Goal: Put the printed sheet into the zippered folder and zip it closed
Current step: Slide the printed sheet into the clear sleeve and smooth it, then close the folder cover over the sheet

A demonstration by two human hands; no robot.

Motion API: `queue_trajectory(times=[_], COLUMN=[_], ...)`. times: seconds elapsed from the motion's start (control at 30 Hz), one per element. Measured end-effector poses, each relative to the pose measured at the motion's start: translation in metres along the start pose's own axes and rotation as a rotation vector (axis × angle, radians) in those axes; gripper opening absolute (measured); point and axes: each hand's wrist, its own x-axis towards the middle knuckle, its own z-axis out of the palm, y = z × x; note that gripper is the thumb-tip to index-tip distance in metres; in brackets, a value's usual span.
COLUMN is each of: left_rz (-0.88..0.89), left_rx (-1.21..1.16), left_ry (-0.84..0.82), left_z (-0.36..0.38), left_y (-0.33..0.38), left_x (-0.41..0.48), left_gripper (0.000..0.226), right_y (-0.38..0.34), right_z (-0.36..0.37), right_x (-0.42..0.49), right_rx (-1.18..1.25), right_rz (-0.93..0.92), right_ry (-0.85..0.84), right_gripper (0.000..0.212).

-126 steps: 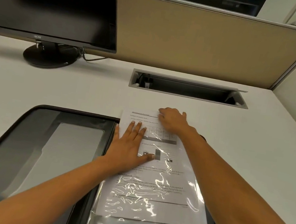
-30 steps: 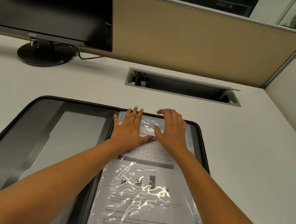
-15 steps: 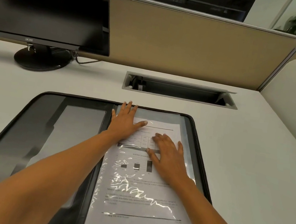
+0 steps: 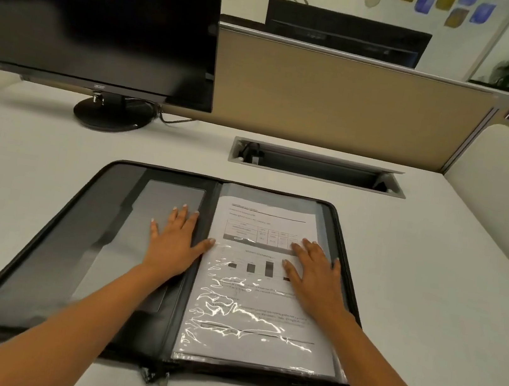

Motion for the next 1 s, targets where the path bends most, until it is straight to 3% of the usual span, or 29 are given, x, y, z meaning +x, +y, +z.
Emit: queue_trajectory(times=[0.67,0.83,1.0], left_rz=[-0.468,-0.594,-0.731], left_rx=[0.006,0.04,-0.122], left_ry=[0.02,0.062,0.037], left_z=[-0.043,-0.054,-0.067], left_y=[-0.099,-0.107,-0.109], left_x=[-0.1,-0.111,-0.109], left_gripper=[0.077,0.083,0.082], right_y=[0.012,0.015,0.013], right_z=[-0.006,-0.01,-0.016], right_x=[-0.084,-0.089,-0.086], right_rx=[-0.127,-0.041,0.17], right_rz=[0.184,0.336,0.334], right_ry=[0.002,-0.005,0.0], right_gripper=[0.076,0.094,0.085])
